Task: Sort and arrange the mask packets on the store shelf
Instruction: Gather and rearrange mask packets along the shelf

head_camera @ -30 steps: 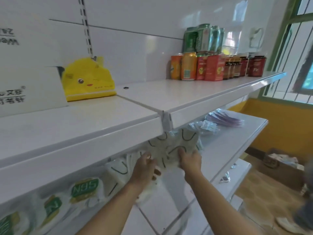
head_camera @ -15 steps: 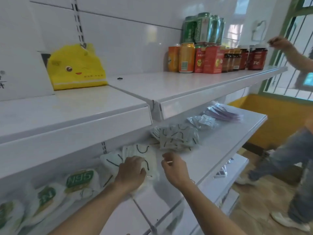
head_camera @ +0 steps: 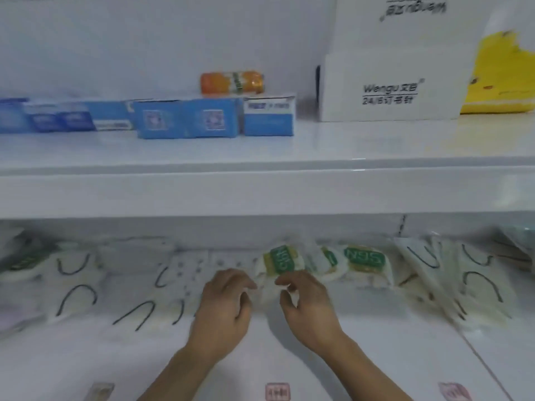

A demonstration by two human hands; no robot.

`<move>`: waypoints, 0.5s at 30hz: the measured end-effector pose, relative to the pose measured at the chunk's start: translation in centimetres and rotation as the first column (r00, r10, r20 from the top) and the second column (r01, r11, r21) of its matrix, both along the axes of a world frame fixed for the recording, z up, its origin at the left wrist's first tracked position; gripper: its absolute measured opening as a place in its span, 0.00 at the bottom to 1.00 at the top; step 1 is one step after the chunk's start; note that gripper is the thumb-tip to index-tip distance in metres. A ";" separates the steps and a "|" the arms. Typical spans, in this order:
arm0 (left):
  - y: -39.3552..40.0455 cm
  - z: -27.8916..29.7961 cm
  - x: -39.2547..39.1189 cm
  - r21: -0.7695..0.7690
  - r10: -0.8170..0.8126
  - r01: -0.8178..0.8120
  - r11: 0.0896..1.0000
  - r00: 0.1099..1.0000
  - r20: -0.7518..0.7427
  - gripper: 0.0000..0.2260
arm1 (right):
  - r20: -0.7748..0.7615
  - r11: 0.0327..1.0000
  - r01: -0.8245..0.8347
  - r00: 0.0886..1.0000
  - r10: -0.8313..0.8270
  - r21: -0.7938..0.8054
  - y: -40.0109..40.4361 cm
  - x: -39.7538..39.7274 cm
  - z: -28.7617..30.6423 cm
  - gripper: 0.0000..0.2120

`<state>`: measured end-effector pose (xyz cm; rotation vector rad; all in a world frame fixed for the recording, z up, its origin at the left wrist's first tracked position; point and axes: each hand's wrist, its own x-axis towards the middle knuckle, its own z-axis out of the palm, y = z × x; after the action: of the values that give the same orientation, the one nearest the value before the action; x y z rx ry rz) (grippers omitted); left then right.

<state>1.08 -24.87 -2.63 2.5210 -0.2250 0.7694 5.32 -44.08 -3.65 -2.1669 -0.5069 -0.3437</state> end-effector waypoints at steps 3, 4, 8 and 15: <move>5.9 -0.6 -1.4 -0.007 0.062 -0.063 0.998 0.996 -0.068 0.10 | 0.005 0.998 -0.057 0.998 0.057 0.003 7.8 -0.8 -1.2 0.12; 7.8 -1.1 -1.7 -0.001 0.101 -0.101 0.995 0.992 -0.082 0.10 | 0.014 0.999 -0.036 0.999 0.036 -0.005 9.8 -1.1 -1.8 0.13; 13.9 -2.6 -2.0 0.039 0.316 -0.314 0.949 0.933 -0.173 0.13 | 0.070 0.968 0.170 0.985 -0.159 -0.185 15.3 -2.0 -3.4 0.19; 17.1 -4.9 -2.4 0.334 0.289 -0.195 0.922 0.922 -0.257 0.17 | -0.047 0.803 0.241 0.947 -0.317 -0.545 20.3 -1.9 -4.5 0.31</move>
<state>-1.34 -7.72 -7.55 2.9578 0.0898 0.4514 3.40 -23.77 -8.11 -2.8026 -0.2098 -0.2241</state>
